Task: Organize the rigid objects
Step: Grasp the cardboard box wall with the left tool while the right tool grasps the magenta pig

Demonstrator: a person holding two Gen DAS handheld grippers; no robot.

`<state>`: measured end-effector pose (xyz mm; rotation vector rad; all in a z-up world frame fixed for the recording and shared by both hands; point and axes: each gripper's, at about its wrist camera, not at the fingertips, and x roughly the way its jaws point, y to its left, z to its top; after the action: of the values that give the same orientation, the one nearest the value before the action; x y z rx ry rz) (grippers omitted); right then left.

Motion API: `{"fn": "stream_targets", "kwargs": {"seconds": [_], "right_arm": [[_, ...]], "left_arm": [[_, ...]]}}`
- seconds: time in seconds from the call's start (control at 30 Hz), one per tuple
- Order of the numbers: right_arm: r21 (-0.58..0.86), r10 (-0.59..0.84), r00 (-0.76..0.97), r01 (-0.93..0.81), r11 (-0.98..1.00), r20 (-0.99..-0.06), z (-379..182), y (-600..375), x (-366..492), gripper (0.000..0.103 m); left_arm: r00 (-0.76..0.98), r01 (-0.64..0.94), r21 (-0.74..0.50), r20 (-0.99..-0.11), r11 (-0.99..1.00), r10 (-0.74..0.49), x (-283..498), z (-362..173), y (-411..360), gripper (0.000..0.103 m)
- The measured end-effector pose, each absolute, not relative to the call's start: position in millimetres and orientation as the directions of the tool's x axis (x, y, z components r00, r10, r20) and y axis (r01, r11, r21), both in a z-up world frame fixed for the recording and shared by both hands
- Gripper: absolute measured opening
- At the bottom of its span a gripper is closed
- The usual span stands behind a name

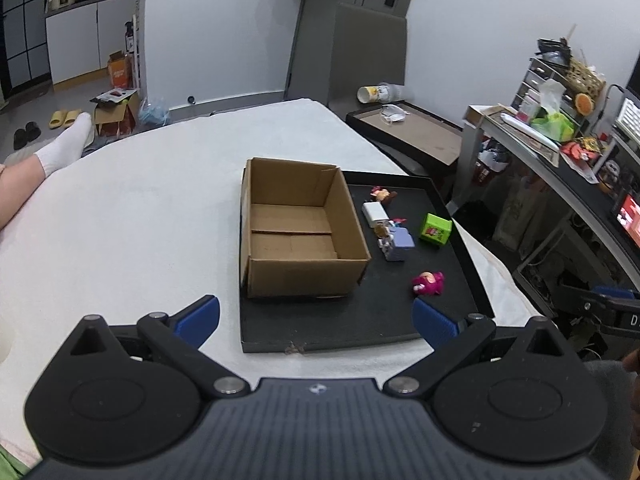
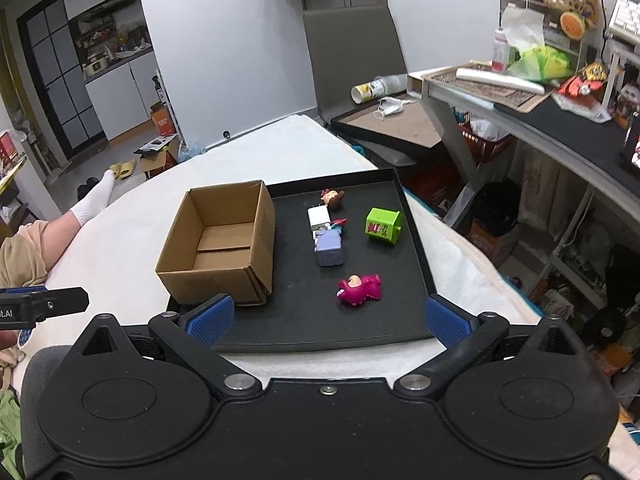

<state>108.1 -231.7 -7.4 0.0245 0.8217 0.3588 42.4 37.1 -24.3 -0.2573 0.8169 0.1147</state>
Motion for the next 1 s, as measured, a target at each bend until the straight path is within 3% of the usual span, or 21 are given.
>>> {"fn": "stream_targets", "kwargs": {"seconds": [0.7, 1.0], "right_arm": [[0.191, 0.281, 0.545, -0.217, 0.957, -0.790, -56.6, -225.1, 178.2, 0.100], [0.204, 0.272, 0.505, -0.186, 0.961, -0.819, -79.7, -218.5, 207.2, 0.100]], "left_arm": [[0.640, -0.248, -0.229, -0.768, 0.941, -0.019, 102.4, -54.3, 70.8, 0.098], [0.601, -0.279, -0.222, -0.799, 0.934, -0.010, 127.1, -70.1, 84.7, 0.078]]}}
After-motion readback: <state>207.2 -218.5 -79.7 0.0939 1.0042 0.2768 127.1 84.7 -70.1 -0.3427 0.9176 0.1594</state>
